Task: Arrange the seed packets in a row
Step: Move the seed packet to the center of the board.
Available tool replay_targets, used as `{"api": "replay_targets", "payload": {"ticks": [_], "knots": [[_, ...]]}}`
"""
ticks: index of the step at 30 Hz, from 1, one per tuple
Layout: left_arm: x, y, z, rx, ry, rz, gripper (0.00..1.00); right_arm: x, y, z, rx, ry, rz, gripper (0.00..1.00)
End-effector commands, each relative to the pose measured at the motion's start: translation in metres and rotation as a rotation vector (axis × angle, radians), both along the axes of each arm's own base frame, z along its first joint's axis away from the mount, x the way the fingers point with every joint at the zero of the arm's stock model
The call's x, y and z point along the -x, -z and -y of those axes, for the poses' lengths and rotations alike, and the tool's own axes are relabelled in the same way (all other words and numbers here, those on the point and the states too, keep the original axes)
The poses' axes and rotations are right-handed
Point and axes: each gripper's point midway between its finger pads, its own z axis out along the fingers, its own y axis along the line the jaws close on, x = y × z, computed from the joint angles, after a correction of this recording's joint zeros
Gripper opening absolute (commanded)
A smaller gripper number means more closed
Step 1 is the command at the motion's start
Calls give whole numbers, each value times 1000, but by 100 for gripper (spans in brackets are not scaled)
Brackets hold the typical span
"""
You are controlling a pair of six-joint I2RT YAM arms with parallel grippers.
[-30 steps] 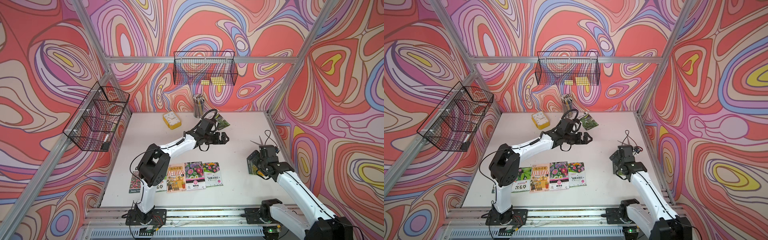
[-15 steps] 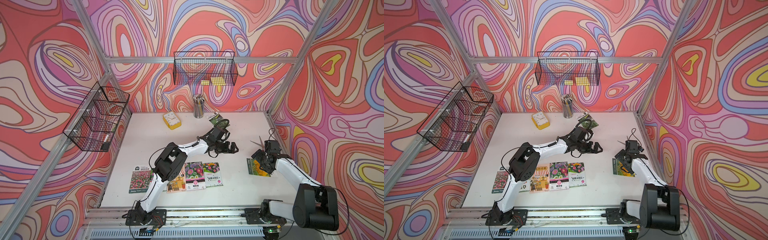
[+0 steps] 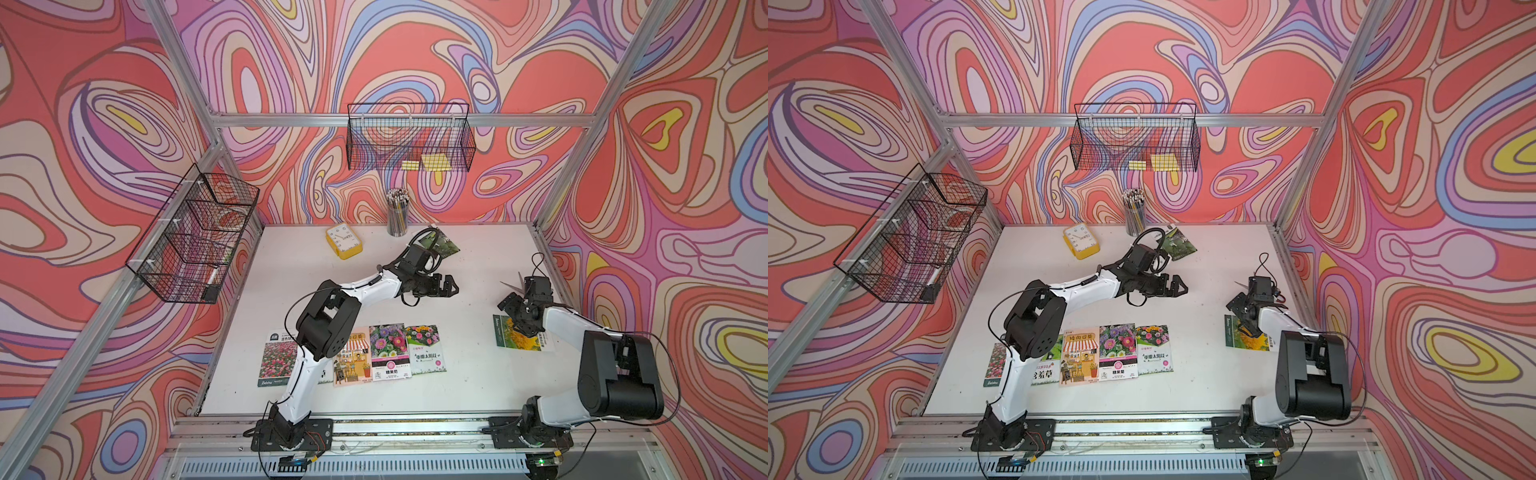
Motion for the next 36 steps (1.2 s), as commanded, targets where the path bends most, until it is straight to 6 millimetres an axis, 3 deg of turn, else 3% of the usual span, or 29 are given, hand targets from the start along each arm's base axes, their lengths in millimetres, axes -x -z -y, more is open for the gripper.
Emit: {"api": "replay_targets", "payload": {"ticks": [1,10,17,19,23,26,28,31,36], "knots": [[3,-9,-14,-18,24,10,99,20,32,-32,-186,-27,-65,84],[0,1,-19,-6,36,-29,99,-6,37,-114,-328,-176,-51,84],[-4,7,-26,-1,26,-53,99,-57,36,-183,-403,-344,-18,83],[-6,10,-30,-5,17,-62,99,-70,20,-186,-398,-368,40,83],[-12,13,-42,-29,2,-55,99,-81,-39,-178,-306,-420,192,87],[-18,14,-49,-49,-11,-38,99,-70,-75,-162,-203,-419,253,90],[-24,14,-51,-49,-19,-26,99,-58,-88,-152,-159,-404,264,91],[-32,20,-48,-67,-13,-27,99,-37,-84,-143,-155,-365,225,92],[-37,30,-32,-21,44,-57,99,-7,-46,-142,-213,-320,130,88]]}}
